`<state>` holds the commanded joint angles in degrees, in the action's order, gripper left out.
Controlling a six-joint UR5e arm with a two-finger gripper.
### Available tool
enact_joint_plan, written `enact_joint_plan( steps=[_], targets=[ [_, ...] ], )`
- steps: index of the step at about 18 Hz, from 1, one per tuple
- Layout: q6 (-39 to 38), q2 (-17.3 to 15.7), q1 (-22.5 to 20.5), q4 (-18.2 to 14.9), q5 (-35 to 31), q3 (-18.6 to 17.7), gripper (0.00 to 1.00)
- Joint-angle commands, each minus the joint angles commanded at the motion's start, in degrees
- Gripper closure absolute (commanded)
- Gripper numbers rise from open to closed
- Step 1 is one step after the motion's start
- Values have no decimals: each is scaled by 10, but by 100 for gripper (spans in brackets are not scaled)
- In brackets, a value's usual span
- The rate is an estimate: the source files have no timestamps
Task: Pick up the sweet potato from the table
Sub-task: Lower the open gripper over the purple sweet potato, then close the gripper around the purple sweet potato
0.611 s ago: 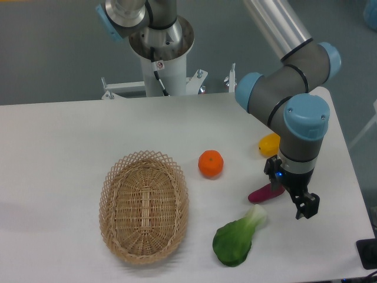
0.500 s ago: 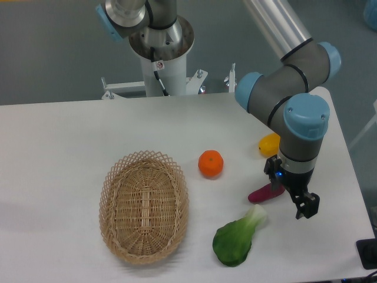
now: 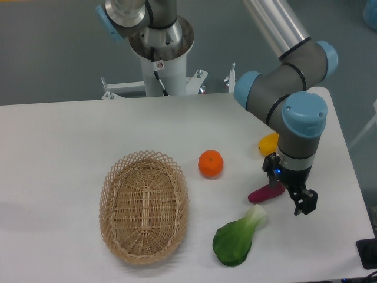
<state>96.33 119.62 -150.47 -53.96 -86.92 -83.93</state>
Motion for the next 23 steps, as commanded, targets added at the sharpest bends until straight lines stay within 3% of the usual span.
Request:
enact_joint_plan(
  steps=[10, 14, 16, 23],
  targets=[
    [6, 25, -3, 11, -1, -26, 0],
    [10, 32, -9, 12, -93, -51, 0],
    [18, 39, -9, 35, -101, -66, 0],
    [14, 52, -9, 61, -98, -86, 0]
  ],
)
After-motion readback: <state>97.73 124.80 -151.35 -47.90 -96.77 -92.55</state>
